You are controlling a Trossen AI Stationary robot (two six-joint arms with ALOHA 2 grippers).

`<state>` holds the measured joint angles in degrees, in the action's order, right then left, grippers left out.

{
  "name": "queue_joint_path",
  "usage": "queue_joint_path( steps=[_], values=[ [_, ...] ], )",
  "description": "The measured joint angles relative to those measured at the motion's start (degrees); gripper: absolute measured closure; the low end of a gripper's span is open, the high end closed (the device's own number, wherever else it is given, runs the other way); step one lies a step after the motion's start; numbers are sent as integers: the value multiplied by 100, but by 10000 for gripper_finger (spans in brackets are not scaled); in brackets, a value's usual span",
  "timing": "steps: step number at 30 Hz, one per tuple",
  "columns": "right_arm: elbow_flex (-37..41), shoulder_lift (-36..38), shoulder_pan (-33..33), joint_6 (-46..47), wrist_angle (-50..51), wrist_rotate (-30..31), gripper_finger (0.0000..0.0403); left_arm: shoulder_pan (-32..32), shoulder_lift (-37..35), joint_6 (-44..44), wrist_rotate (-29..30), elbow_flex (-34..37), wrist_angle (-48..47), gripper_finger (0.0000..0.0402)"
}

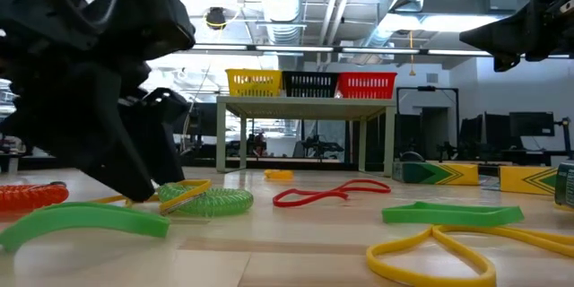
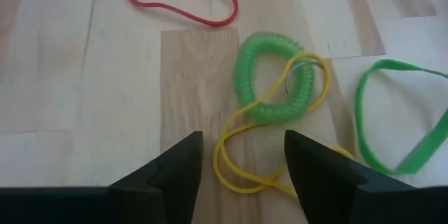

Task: Pick & Place Office Desk Supplies
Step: Put the top left big yellow rubber band into the yellow bin on the shelf

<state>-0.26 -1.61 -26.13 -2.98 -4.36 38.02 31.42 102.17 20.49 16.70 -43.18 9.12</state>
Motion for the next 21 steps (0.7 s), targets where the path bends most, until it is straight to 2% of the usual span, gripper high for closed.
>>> queue_joint_path(
  steps=[5, 15, 21],
  values=[
    [1, 0, 0, 2, 0, 0, 399, -38, 89, 197, -16, -8, 21, 260],
    [1, 0, 0, 2, 0, 0, 399, -95, 85, 203, -114, -11, 1, 391],
    [0, 0, 0, 2, 0, 0, 399, -140, 16, 203, -176, -5, -18, 398]
  ],
)
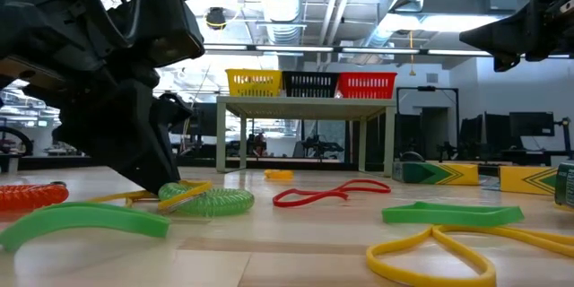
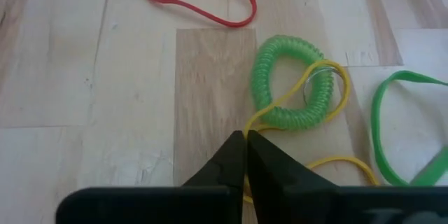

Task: Pick & Place Office Desk Supplies
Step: Put the top left big yellow rubber band into the yellow bin on the shelf

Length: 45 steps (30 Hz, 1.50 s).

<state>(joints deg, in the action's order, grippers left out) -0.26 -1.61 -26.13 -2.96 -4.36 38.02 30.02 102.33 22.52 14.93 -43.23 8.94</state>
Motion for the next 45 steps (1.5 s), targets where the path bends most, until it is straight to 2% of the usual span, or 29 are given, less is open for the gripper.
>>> queue_joint_path(
  steps=[8, 13, 21, 24, 27, 32, 38, 42, 45],
  values=[
    [0, 0, 0, -1, 0, 0, 399, -244, -757, -17, -6, 9, -15, 400],
    [0, 0, 0, -2, 0, 0, 399, -549, -1523, -448, 19, 5, 10, 399],
    [1, 0, 2, -4, 0, 0, 399, -1298, -2810, -1916, 758, 5, 45, 400],
    [-1, 0, 3, -18, 0, 0, 399, -1761, -3197, -2586, 1126, 5, 173, 399],
    [1, 1, 3, -30, 0, 0, 399, -2370, -3439, -3163, 1222, 5, 575, 400],
    [-1, 1, 2, -46, 0, 0, 399, -3564, -3485, -3755, 1164, 0, 1184, 398],
    [-1, 1, 2, -46, 0, 0, 399, -4997, -3147, -3690, 502, 0, 1554, 400],
    [1, 0, 2, -46, 0, 0, 399, -5583, -2903, -3319, 291, 0, 1925, 395],
    [0, 0, 2, -46, 0, 0, 399, -5773, -2740, -2969, -78, 0, 1991, 388]
  ],
)
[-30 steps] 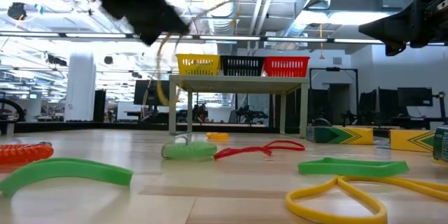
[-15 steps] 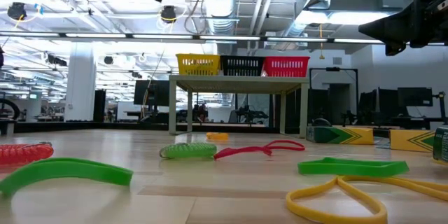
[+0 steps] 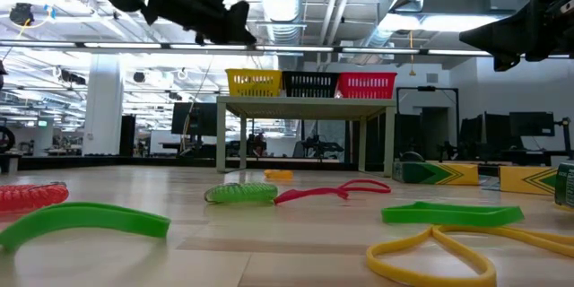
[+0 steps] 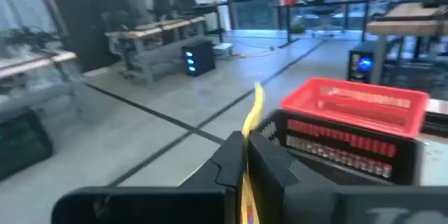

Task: Pick & Place Office Desk Supplies
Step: Put the top left big yellow rubber band into the yellow bin on the shelf

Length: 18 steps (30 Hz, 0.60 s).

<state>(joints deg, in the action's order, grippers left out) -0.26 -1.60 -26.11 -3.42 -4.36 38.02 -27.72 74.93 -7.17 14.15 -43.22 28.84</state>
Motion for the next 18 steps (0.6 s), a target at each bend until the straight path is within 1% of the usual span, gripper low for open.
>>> queue_joint_path(
  steps=[2, 5, 9, 13, 18],
  values=[
    [0, 1, 0, 0, 0, 0, 399, -14, 104, 14, -153, 0, -9, 382],
    [-1, 0, 0, 0, 0, 0, 399, 34, 228, 14, -164, 0, -10, 369],
    [0, 0, 0, 0, 0, 0, 399, 76, 274, 9, -164, 0, -68, 339],
    [-1, 0, 0, 27, 1, 0, 399, 118, 162, 6, -164, 4, -251, 290],
    [-1, 0, 0, 42, 2, 0, 399, 328, -101, 19, -162, 2, -844, 210]
  ],
)
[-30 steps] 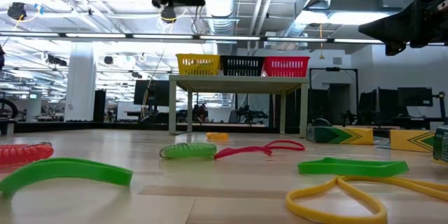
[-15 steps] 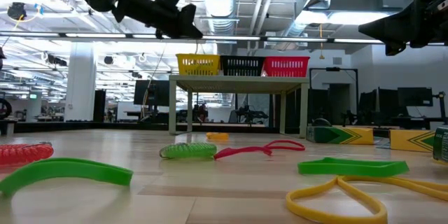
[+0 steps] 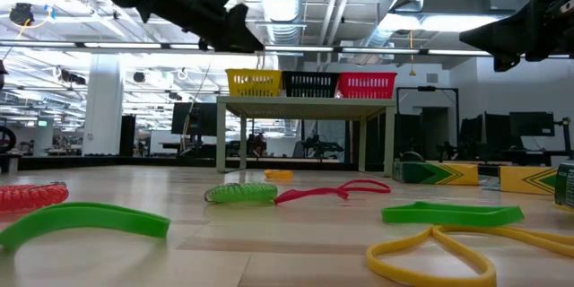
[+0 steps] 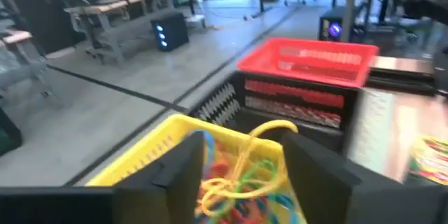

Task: Pick & Place Office Desk Supplies
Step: Put the top left big yellow rubber band into the yellow bin on the shelf, then put the big red rubber band into the yellow bin on the shelf

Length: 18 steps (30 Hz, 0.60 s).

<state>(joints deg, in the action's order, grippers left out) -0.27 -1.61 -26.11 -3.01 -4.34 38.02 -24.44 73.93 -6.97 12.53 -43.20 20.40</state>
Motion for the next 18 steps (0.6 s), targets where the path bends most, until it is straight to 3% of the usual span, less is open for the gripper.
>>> queue_joint_path(
  steps=[7, 12, 18],
  values=[
    [0, 1, 0, 2, 0, 18, 399, 264, -445, 447, 244, 0, -1072, 136],
    [1, 2, 0, 4, 0, 106, 399, 295, -602, 438, 847, 0, -1295, 133],
    [1, 1, 0, 64, 0, 105, 399, 124, -607, 472, 782, 0, -1165, 137]
  ],
)
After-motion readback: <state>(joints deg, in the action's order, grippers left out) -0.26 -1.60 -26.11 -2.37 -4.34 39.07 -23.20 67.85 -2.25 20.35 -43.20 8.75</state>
